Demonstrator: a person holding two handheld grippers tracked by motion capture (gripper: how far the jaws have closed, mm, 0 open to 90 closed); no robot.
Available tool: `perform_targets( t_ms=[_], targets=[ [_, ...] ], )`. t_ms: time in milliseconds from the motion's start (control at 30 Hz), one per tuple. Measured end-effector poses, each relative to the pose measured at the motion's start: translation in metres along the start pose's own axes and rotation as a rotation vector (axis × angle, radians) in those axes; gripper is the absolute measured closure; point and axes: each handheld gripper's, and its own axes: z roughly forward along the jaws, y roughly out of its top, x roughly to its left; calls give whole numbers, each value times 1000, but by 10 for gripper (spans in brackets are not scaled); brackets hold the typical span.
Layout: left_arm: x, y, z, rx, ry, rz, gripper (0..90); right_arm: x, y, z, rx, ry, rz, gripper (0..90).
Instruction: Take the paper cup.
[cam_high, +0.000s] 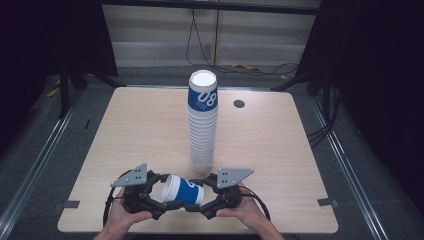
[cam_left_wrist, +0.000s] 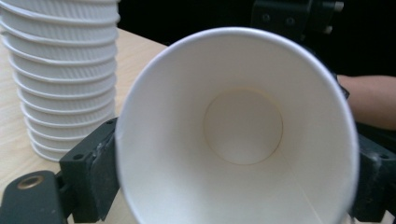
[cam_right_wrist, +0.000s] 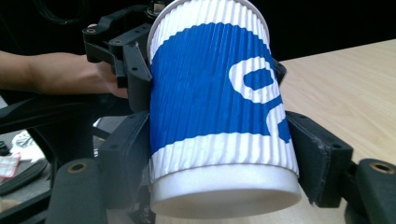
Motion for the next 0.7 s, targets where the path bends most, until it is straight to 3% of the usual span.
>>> perform_targets(
  t_ms=[267, 433, 700],
  targets=[
    [0, -1, 1, -2, -15, -18, 124, -1, -2, -1, 7, 18, 13, 272],
    [1, 0, -1, -11, -47, -30, 151, -2, -2, -1, 20, 37, 35, 272],
    [0, 2, -1, 6, -48, -6, 173, -2, -2, -2, 31, 35, 48, 260]
  ],
)
